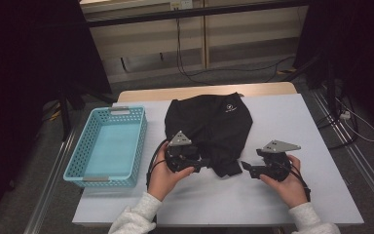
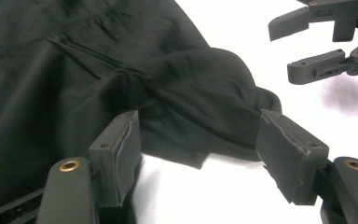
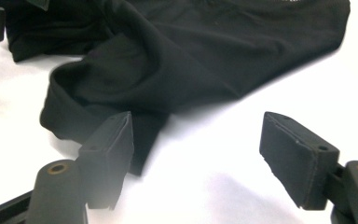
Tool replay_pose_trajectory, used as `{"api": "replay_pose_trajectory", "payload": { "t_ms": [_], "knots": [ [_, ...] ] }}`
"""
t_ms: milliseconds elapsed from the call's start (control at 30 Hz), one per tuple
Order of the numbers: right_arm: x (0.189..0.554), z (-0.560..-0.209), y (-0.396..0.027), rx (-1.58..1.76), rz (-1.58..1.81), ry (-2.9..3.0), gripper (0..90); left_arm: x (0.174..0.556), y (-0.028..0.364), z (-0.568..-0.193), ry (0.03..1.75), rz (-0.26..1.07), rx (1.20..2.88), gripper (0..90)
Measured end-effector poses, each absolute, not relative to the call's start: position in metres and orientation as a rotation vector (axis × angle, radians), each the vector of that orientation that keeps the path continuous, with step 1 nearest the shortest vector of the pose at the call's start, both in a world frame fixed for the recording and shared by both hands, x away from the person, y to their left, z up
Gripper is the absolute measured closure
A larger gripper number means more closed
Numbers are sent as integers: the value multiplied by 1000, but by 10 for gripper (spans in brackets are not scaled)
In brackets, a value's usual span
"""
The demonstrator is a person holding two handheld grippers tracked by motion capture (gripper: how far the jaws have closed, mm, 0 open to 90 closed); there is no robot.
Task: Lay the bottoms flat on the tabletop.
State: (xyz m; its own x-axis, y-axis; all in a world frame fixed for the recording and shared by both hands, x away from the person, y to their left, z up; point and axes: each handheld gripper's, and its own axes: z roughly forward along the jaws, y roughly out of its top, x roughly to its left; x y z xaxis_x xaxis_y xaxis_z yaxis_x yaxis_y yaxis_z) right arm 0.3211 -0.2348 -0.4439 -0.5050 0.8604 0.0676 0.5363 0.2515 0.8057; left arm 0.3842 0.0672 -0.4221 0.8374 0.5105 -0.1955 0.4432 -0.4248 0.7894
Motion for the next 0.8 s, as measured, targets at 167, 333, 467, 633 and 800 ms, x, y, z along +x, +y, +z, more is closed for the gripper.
{"api": "replay_pose_trajectory", "payload": {
  "t_ms": [167,333,467,633,800],
  "knots": [
    [317,-447,-242,1304,1130,2115,228,384,55,-428,636,102,2084,314],
    [312,-446,-248,1319,1121,2089,222,377,34,-434,558,83,2114,340],
    [310,-446,-251,1326,1118,2078,222,371,19,-445,530,47,2152,380],
    [310,-446,-253,1340,1114,2073,222,368,11,-455,535,45,2209,473],
    [311,-447,-251,1339,1106,2084,223,370,15,-456,563,57,2230,693]
  ]
}}
